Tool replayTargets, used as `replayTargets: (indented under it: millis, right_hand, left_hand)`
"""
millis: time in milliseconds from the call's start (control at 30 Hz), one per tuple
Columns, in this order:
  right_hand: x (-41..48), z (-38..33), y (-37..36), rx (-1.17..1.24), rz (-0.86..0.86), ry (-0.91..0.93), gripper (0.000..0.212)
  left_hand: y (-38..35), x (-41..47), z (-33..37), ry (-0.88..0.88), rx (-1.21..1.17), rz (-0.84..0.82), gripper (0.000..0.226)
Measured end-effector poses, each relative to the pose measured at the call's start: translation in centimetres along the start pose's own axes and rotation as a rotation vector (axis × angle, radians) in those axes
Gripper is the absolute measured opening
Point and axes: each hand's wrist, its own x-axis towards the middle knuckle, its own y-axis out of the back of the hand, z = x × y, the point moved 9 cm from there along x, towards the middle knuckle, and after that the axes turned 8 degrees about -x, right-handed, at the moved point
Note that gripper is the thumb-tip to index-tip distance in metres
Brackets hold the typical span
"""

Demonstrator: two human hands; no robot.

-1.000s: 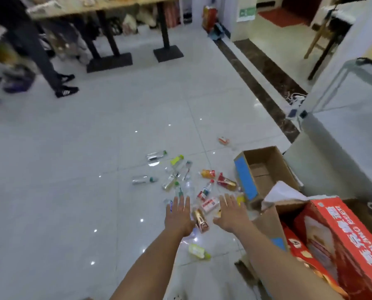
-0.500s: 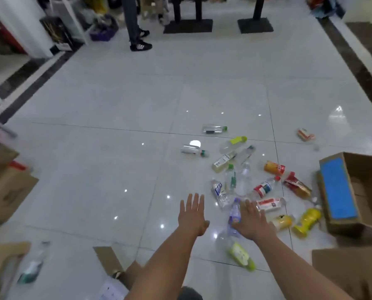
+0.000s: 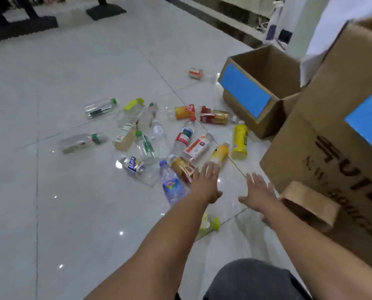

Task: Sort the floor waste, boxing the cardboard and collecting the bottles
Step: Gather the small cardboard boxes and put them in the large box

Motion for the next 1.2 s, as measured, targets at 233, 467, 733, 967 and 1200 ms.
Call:
replayTargets:
  millis: [233,467,733,967,1200]
  right_hand:
    - [-3.4,5.1,-1.1,-0.331,0.068,0.019,0.092]
    - [-5.7,9.8,-2.4,-0.663,-0.263,-0.207,0.058]
    - [-4.8,10.2,-1.1,-0.654,-0.287,-0.334,0.045]
    - [-0.7,-0.3,6.0,-0.496,-0.085,-0.145,0.046]
    - [0.4,-17.4,10.9,-0.624,0.16,0.109,0.042]
  left_hand:
    - [-3.1,0.0,4.4,-0.063,0.069,-0.071,0.084]
    - [-1.9,-0.3,2.9,-0.051,0.031,-0.02,0.085]
    - [-1.1,-0.1,-1.5,0.042,-0.013,0.02,0.086]
    - [-0.4,-3.4,-9.6,0.243,-0.109,0.03,0.086]
    - [-0.5,-10.7,-20.4,0.478,-0.172,0.08,0.085]
